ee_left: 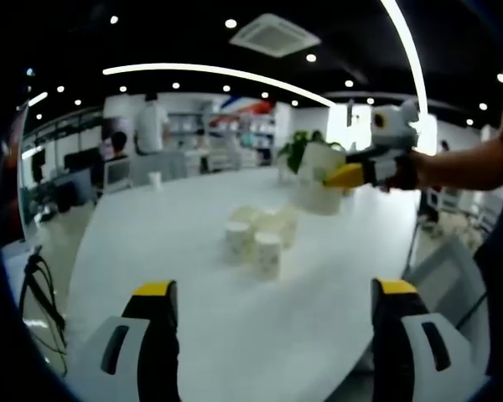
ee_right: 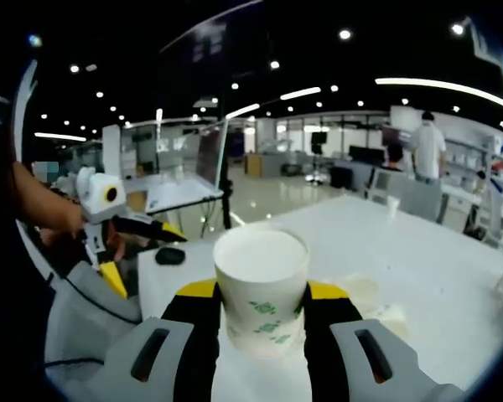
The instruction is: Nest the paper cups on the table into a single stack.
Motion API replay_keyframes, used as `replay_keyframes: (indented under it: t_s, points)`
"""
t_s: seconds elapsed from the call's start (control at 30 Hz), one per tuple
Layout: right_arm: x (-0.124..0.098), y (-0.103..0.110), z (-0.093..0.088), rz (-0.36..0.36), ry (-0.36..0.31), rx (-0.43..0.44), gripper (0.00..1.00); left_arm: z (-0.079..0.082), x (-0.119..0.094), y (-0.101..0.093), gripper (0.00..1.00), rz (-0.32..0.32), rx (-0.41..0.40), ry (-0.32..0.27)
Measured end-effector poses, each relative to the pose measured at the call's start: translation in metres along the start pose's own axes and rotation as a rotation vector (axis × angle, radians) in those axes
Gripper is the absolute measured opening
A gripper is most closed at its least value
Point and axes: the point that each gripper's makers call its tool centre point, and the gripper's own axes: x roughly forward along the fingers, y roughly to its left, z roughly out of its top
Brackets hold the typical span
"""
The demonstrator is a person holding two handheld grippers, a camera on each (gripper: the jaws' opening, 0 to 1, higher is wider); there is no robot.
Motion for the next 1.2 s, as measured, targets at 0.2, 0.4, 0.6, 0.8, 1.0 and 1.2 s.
replay_keyframes:
  t_s: [0.2,0.4,0.6,0.8,1.0,1.2]
  points:
    - [-0.003,0.013,0.006,0.039,-0.021,0.024,0.36,0.001,0.003,-0.005,0.96,-0.014,0.0,0.001]
    - [-0.004,0.023,0.016,0.072,-0.042,0.023,0.36,0.002,0.006,-0.008,0.95,-0.026,0.001,0.002]
    - [-0.005,0.04,0.017,0.132,-0.048,0.004,0.36,0.003,0.008,-0.012,0.95,-0.037,-0.008,-0.002]
    - [-0.004,0.056,0.013,0.165,-0.025,-0.084,0.36,0.0,0.01,-0.018,0.94,-0.063,-0.012,0.009]
    - [-0.004,0.063,0.014,0.184,-0.031,-0.087,0.36,0.002,0.012,-0.023,0.93,-0.083,-0.025,0.005]
    - [-0.004,0.073,0.014,0.21,-0.036,-0.086,0.36,0.003,0.014,-0.033,0.89,-0.119,-0.036,0.008]
